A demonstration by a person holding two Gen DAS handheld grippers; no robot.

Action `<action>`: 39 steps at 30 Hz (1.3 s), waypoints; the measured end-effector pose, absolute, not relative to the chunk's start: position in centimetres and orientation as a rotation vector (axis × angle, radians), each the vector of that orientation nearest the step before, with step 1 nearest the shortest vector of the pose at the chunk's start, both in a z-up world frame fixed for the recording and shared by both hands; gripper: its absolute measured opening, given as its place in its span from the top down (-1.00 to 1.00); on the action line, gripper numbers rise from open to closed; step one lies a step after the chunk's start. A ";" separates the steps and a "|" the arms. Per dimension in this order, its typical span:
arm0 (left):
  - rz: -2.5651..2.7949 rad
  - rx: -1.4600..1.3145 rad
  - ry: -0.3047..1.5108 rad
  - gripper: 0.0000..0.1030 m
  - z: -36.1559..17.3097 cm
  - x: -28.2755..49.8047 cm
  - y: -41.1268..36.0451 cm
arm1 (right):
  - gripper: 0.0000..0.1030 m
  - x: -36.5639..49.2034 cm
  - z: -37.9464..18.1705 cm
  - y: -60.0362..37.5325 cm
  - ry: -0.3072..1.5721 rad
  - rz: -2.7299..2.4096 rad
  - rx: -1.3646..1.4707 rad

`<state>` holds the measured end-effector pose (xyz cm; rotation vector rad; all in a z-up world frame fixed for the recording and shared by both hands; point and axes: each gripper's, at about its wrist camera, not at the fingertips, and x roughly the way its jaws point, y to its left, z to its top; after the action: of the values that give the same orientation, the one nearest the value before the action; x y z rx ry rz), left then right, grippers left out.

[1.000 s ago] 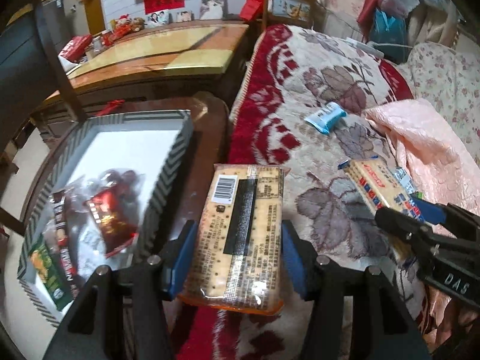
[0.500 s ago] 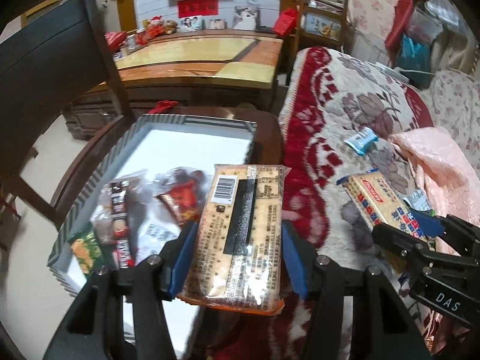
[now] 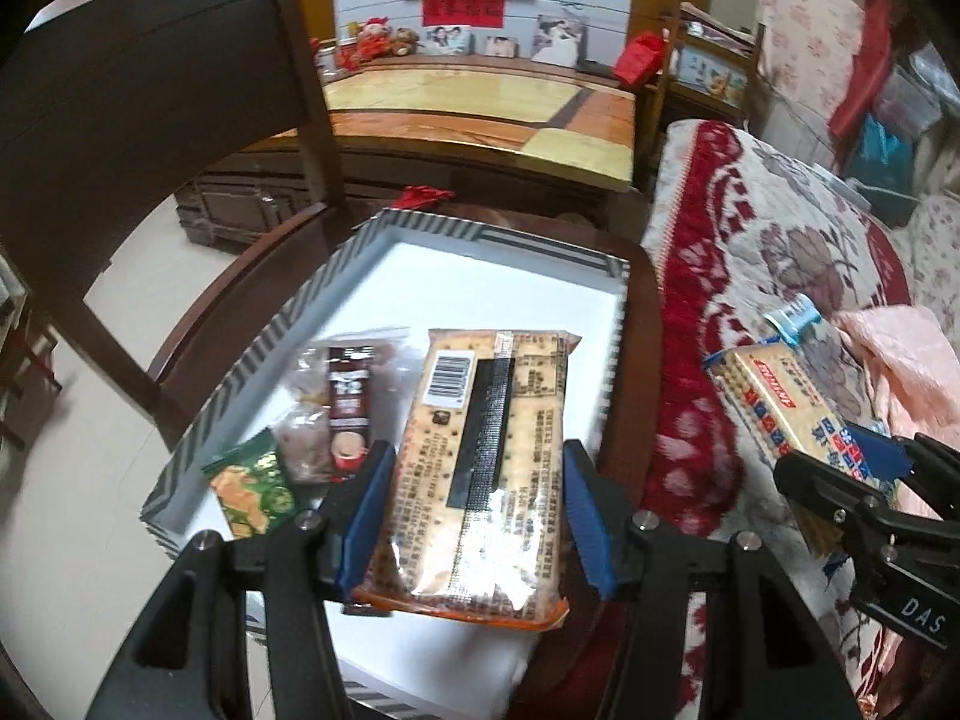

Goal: Organize snacks
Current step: 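Carry both cracker packets over the white tray, then drop both cracker packets into the tray by opening both grippers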

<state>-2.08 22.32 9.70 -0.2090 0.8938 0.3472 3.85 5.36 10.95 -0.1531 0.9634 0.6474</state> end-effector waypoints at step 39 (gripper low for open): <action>0.473 -0.294 0.956 -0.16 5.5 -0.1 29.2 | -0.08 10.8 5.9 21.1 1.132 0.824 -0.150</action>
<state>-0.08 29.16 5.55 -0.2938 0.9558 0.4729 10.83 21.06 5.85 -0.1500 1.1318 0.8238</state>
